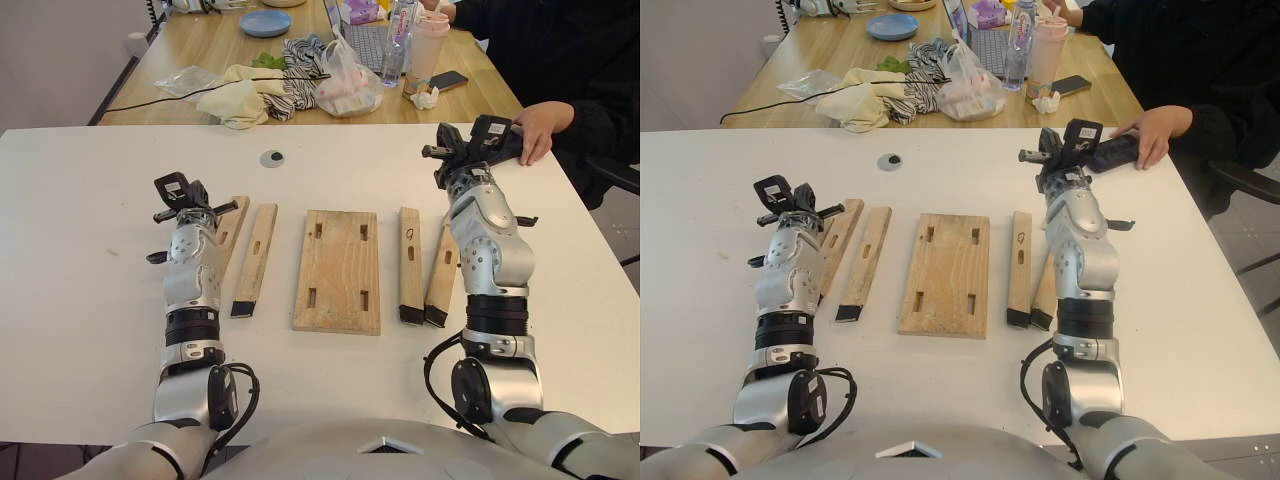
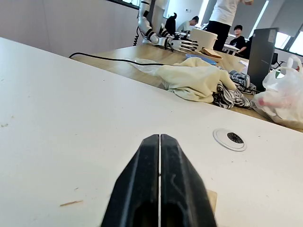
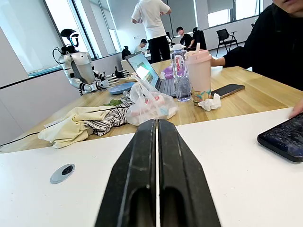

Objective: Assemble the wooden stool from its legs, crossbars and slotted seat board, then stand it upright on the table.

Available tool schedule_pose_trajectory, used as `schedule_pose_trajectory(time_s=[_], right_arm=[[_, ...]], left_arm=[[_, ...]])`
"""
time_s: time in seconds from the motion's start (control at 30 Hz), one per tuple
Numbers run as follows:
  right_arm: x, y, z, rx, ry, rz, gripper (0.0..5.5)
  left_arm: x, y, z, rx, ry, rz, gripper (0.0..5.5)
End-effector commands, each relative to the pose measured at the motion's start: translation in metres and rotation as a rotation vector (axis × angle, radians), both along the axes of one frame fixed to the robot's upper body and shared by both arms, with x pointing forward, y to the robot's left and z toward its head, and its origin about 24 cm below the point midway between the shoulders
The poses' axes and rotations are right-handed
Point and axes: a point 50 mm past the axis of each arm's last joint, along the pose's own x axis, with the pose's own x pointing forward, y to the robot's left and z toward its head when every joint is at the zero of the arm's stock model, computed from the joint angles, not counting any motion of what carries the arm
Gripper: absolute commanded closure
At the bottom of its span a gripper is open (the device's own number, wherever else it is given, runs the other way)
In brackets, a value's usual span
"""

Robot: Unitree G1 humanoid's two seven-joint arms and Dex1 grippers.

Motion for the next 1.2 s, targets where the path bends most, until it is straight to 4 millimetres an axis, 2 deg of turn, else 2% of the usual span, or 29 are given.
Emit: schedule_pose_trajectory(time_s=[0.03, 0.1, 0.17, 0.27, 0.43, 0.6, 0.77, 0.9, 1.0, 1.07, 1.2], right_arm=[[0.004, -0.011, 0.005, -0.025, -0.023, -0.042, 5.50], [0.005, -0.014, 0.006, -0.025, -0.031, -0.054, 5.50], [0.005, -0.013, 0.004, -0.023, -0.030, -0.056, 5.50], [0.002, -0.012, 0.001, -0.023, -0.030, -0.061, 5.50], [-0.003, -0.020, -0.003, -0.022, -0.023, -0.096, 5.50], [-0.004, -0.016, -0.005, -0.019, -0.019, -0.089, 5.50], [-0.003, -0.016, -0.004, -0.023, -0.021, -0.088, 5.50], [-0.003, -0.014, -0.005, -0.026, -0.017, -0.077, 5.50], [-0.002, -0.015, -0.005, -0.028, -0.017, -0.076, 5.50], [-0.001, -0.015, -0.004, -0.030, -0.019, -0.074, 5.50], [-0.001, -0.016, -0.006, -0.025, -0.010, -0.078, 5.50]], left_arm=[[0.009, 0.009, 0.019, 0.074, 0.004, -0.096, 5.14], [0.007, 0.015, 0.016, -0.024, 0.101, -0.184, 4.76], [-0.001, 0.022, 0.025, -0.070, 0.152, -0.271, 4.46], [-0.020, 0.030, 0.038, -0.032, 0.234, -0.353, 4.00], [-0.060, 0.022, 0.023, 0.037, 0.418, -0.513, 3.38], [-0.072, 0.050, 0.016, 0.049, 0.467, -0.431, 3.38], [-0.075, 0.054, 0.016, -0.004, 0.446, -0.447, 3.38], [-0.079, 0.066, -0.003, -0.030, 0.506, -0.402, 3.38], [-0.081, 0.063, -0.017, -0.058, 0.539, -0.422, 3.38], [-0.082, 0.058, -0.024, -0.064, 0.562, -0.452, 3.62], [-0.083, 0.054, -0.026, -0.058, 0.567, -0.478, 3.74]])
